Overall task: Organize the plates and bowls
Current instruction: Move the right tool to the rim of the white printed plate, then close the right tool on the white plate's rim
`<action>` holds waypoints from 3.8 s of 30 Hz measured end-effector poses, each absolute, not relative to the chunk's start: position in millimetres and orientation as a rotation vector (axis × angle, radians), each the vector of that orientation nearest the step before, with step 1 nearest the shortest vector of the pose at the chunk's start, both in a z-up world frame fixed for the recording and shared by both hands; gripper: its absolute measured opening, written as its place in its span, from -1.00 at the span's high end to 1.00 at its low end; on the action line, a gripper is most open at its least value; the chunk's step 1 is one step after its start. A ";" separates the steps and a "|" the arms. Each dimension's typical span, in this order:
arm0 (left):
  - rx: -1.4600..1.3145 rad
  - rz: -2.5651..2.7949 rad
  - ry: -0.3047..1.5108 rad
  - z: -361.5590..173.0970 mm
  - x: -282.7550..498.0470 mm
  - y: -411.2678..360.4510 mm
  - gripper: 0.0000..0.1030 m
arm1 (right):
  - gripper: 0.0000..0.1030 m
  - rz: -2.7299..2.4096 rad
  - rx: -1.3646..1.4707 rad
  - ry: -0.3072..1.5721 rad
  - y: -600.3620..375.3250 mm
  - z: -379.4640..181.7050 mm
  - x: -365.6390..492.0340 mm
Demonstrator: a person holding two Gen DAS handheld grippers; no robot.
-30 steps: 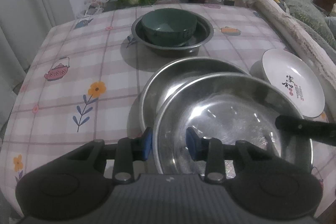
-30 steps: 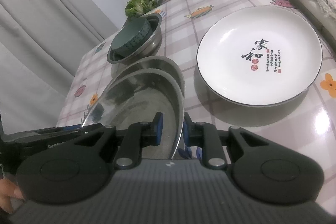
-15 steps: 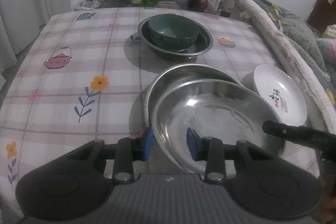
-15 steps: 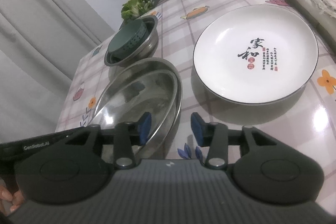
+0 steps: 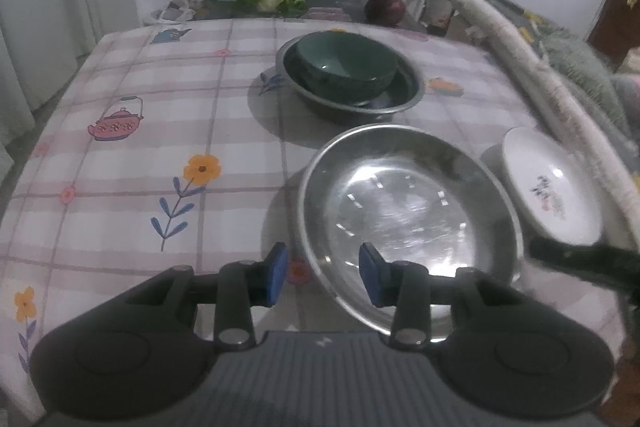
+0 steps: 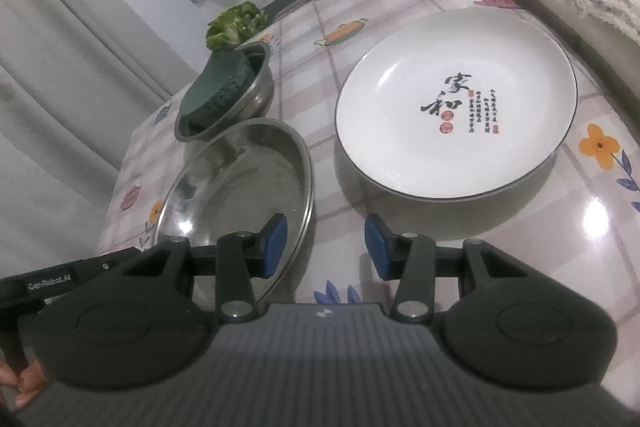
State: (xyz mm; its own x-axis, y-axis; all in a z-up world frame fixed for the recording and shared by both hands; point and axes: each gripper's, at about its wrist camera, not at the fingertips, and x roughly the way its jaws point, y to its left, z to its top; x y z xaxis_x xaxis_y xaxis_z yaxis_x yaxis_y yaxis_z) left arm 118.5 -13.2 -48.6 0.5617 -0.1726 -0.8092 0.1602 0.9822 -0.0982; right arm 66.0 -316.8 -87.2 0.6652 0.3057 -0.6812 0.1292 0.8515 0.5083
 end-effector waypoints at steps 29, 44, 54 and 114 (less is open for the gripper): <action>0.017 -0.110 0.980 -70.1 118.8 8.5 0.67 | 0.65 0.217 0.442 0.888 -259.6 -93.9 90.6; -0.013 -0.070 0.964 -63.7 108.6 23.5 0.46 | 0.61 0.259 0.454 0.891 -245.8 -92.5 84.5; 0.033 -0.090 0.893 -29.7 100.1 3.8 0.05 | 0.38 0.261 0.504 0.826 -274.7 -76.1 66.3; 0.132 -0.267 0.985 -78.2 143.1 -234.1 0.63 | 0.61 0.115 0.431 0.849 -487.0 -113.4 138.4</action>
